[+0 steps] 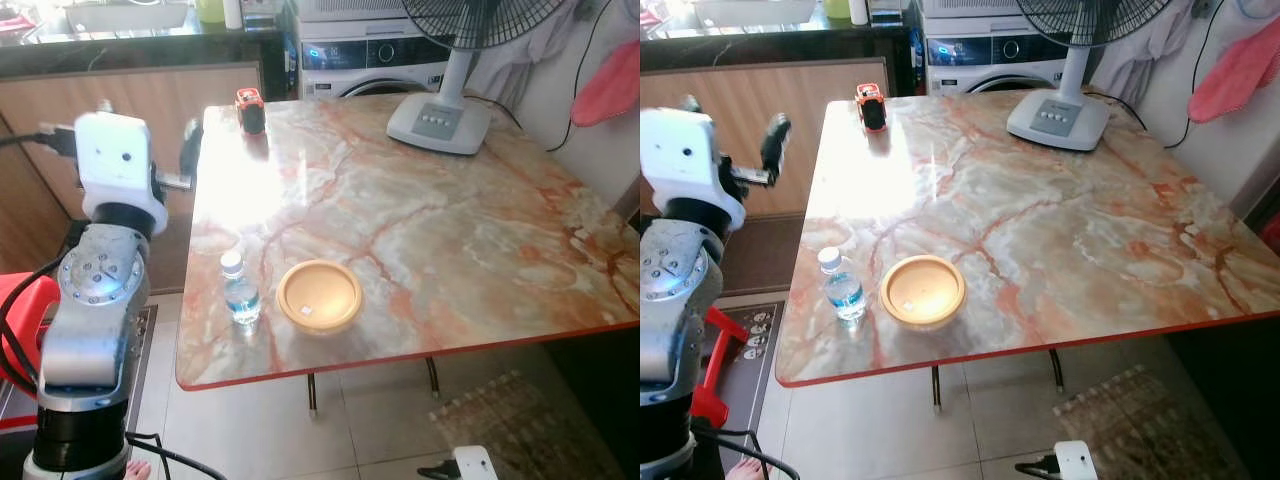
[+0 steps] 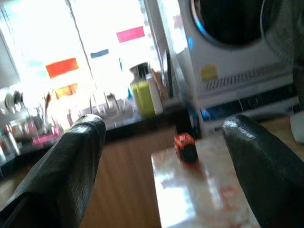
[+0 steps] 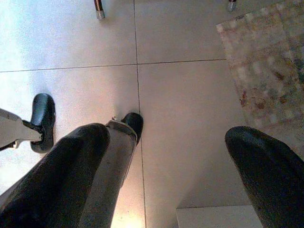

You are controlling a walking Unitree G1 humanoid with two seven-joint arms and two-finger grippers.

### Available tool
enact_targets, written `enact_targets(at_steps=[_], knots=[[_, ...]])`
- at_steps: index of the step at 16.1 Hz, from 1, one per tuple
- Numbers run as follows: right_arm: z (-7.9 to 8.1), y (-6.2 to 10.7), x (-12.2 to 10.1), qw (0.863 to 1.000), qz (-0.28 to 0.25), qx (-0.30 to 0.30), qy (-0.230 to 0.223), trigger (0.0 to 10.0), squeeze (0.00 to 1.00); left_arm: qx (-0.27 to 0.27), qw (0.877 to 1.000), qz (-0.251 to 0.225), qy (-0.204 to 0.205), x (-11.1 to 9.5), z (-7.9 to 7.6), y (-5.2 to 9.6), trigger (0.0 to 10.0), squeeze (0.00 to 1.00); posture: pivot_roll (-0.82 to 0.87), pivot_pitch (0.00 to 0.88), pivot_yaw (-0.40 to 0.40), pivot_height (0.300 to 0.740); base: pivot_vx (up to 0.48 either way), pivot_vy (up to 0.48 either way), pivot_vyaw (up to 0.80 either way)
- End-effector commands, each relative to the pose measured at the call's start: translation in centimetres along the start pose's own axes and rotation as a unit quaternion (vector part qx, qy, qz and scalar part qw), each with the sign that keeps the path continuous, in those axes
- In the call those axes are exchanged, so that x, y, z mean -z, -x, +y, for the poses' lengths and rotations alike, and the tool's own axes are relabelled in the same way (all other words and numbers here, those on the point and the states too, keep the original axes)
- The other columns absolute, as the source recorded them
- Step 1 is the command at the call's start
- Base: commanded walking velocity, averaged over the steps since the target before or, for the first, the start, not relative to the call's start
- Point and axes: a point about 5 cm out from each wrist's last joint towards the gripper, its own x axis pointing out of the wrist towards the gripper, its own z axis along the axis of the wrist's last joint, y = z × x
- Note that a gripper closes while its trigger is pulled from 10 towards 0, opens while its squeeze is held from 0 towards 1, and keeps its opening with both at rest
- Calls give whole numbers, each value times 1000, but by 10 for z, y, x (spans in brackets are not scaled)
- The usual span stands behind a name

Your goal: Restocking fridge

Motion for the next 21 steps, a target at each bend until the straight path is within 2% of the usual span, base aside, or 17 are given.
enact_targets(at_steps=[1, 2, 3, 5, 10, 12, 14, 18, 21], knots=[[-2, 0, 1, 1000, 6, 0, 10, 10000, 0, 0, 1000, -20, -24, -3, -1, 1, 10000, 0, 96, 0, -27, 740, 0, 0, 0], [-2, 0, 1, 1000, 5, 1, 11, 10000, 0, 17, 998, -34, -42, -1, -7, 4, 10000, 0, 96, 0, -29, 740, 0, 0, 463], [-2, 0, 0, 1000, 4, 1, 9, 10000, 0, 23, 998, -29, -41, 2, -10, 5, 10000, 0, 96, 0, -29, 740, 0, 0, 500], [-2, 0, 1, 1000, 1, 0, -2, 10000, 0, 30, 999, -23, -31, 10, -16, 10, 10000, 0, 94, 0, -30, 740, 0, 0, 0], [-2, 0, 0, 1000, 2, -2, 8, 10000, 0, 36, 999, -29, -4, 13, -20, 10, 10000, 0, 96, 0, -31, 740, 0, 0, 0], [-1, 0, 0, 1000, 3, -2, 11, 10000, 0, 42, 999, -27, 5, 14, -24, 10, 10000, 0, 96, 0, -31, 740, 0, 0, 522], [-1, 0, 0, 1000, 0, -2, 3, 10000, 0, 47, 998, -28, 11, 15, -28, 10, 10000, 0, 95, 0, -29, 740, 0, 0, 0], [-1, 0, -1, 1000, -4, 0, -1, 10000, 0, 46, 998, -28, 33, 15, -30, 10, 10000, 0, 93, 0, -28, 740, 242, 0, 0], [-1, 0, -1, 1000, -4, -1, 2, 10000, 0, 45, 998, -30, 34, 15, -29, 9, 10000, 0, 97, 0, -30, 740, 260, 0, 0]])
